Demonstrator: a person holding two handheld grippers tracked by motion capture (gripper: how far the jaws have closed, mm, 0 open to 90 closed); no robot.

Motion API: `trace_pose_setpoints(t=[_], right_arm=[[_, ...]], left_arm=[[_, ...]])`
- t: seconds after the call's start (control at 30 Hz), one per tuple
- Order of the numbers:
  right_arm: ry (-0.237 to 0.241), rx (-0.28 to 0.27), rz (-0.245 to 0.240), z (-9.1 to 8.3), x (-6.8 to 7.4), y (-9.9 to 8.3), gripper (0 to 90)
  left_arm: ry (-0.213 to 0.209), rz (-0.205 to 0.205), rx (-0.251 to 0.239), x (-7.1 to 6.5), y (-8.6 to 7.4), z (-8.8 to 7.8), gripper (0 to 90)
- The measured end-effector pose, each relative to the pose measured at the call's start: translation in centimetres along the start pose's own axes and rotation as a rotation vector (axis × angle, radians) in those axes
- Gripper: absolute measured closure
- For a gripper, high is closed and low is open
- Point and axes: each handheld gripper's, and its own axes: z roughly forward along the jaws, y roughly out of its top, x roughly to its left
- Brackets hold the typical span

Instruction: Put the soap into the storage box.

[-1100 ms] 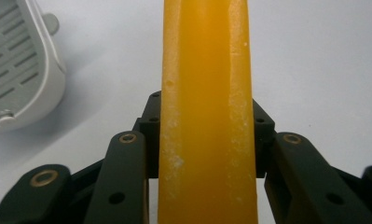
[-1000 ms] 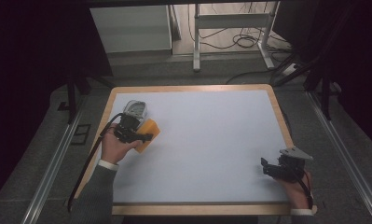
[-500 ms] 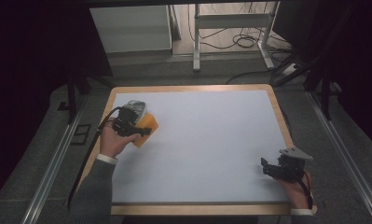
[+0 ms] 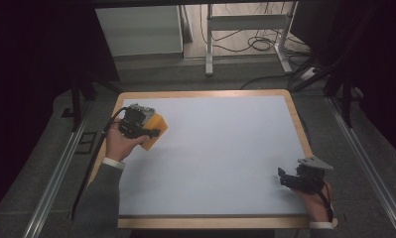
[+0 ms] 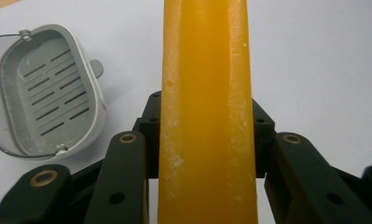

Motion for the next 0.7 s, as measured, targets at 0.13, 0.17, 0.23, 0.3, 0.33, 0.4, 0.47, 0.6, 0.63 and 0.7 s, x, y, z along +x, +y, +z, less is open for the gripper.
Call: trace_pose_setpoints(t=[0.13, 0.17, 0.23, 0.3, 0.33, 0.4, 0.47, 0.6, 0.63, 0.7], right_arm=[[0.001, 0.001, -0.002, 0.0, 0.1, 0.0, 7.4], [0.001, 0.001, -0.002, 0.0, 0.0, 0.0, 7.4], [0.000, 0.000, -0.001, 0.0, 0.0, 0.0, 7.4], [-0.002, 0.001, 0.002, 0.0, 0.0, 0.0, 7.4], [0.000, 0.003, 0.001, 0.0, 0.0, 0.0, 7.4], [-0.002, 0.003, 0.000, 0.0, 0.0, 0.0, 7.4], [-0.001, 0.002, 0.001, 0.0, 0.0, 0.0, 7.4], [-0.003, 0.004, 0.003, 0.0, -0.1, 0.0, 7.4], [-0.003, 0.005, 0.002, 0.0, -0.1, -0.1, 7.4], [-0.002, 0.007, 0.003, 0.1, -0.1, -0.1, 7.4]], left_arm=[[0.019, -0.010, 0.010, 0.6, 0.2, 0.2, 60.8], [0.020, -0.015, 0.007, 0.7, 0.2, 0.2, 60.8], [0.016, -0.021, 0.008, 1.0, 0.3, 0.2, 60.8], [0.017, -0.029, 0.005, 1.3, 0.3, 0.3, 60.8], [0.018, -0.034, 0.005, 1.3, 0.4, 0.3, 60.8], [0.020, -0.039, 0.006, 1.5, 0.4, 0.3, 60.8], [0.017, -0.044, 0.005, 1.7, 0.4, 0.4, 60.8], [0.026, -0.050, 0.003, 2.0, 0.5, 0.5, 60.8], [0.027, -0.045, 0.006, 2.1, 0.6, 0.5, 60.8], [0.026, -0.048, 0.004, 2.3, 0.8, 0.4, 60.8]])
